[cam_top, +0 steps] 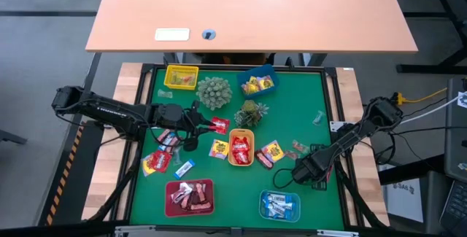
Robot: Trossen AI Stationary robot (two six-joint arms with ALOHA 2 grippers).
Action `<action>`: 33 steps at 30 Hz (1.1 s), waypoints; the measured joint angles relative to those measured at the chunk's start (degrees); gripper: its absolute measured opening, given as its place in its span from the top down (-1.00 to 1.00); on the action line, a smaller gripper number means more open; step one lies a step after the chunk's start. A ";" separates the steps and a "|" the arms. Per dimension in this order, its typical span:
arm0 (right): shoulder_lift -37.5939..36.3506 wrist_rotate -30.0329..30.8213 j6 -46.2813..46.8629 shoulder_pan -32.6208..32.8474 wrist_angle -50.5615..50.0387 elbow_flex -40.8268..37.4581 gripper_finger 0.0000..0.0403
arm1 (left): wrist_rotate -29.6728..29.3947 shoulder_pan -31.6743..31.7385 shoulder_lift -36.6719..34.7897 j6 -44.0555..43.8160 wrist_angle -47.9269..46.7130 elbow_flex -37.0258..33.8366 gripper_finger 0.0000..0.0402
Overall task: Sort candy
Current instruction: Put the red candy into the light orange bin
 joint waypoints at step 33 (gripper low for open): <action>0.33 1.88 -4.48 -3.45 -7.02 21.92 0.86 | -1.27 0.01 0.00 0.35 0.00 0.00 0.64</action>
